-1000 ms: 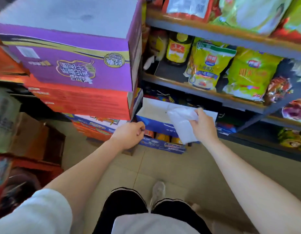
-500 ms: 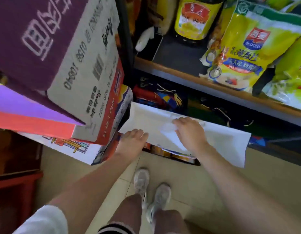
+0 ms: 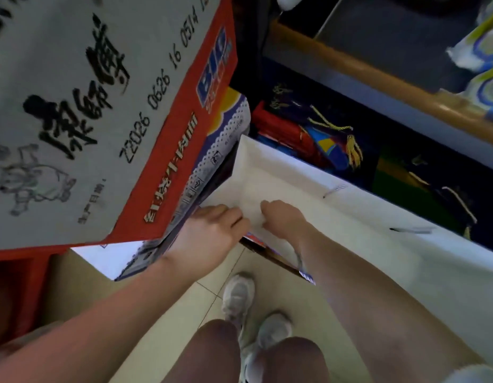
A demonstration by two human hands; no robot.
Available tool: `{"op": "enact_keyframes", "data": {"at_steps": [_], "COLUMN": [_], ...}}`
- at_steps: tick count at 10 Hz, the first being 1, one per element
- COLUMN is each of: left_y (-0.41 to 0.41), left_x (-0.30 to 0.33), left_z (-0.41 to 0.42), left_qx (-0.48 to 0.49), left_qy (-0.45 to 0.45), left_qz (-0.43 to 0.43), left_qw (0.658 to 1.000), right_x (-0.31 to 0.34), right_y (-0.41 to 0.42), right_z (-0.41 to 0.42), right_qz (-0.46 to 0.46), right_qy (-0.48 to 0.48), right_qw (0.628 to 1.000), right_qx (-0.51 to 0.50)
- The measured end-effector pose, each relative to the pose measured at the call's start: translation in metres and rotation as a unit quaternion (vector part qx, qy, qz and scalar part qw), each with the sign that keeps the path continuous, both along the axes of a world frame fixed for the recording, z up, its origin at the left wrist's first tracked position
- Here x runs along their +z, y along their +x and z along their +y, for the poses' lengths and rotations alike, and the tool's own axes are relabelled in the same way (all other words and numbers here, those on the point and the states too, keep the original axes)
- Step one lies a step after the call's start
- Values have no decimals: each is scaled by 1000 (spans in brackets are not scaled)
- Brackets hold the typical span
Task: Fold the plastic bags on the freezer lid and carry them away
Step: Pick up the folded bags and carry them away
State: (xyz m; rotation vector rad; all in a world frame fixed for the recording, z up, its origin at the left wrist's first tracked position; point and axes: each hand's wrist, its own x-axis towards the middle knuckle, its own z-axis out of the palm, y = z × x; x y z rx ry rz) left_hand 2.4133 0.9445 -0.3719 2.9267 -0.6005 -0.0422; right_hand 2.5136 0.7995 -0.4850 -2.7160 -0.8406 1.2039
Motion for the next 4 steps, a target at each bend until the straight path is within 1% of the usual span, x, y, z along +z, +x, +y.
{"op": "enact_keyframes", "data": {"at_steps": [1, 2, 3, 4], "left_y": [-7, -9, -4, -1], "left_x": [-3, -4, -4, 9], "left_z": [3, 2, -2, -6], "left_qx": [-3, 8, 32, 31], "left_qy": [-9, 20, 46, 39], "left_qz": [-17, -22, 0, 48], "left_qw": [1000, 1000, 998, 998], "right_x": [-3, 20, 52, 98], "right_y": [2, 5, 6, 4], "right_z": [1, -9, -25, -42], "right_qz": [46, 66, 40, 45], "right_qy": [27, 68, 91, 137], "right_qw": [998, 992, 985, 965], "right_qx": [-37, -78, -139, -217]}}
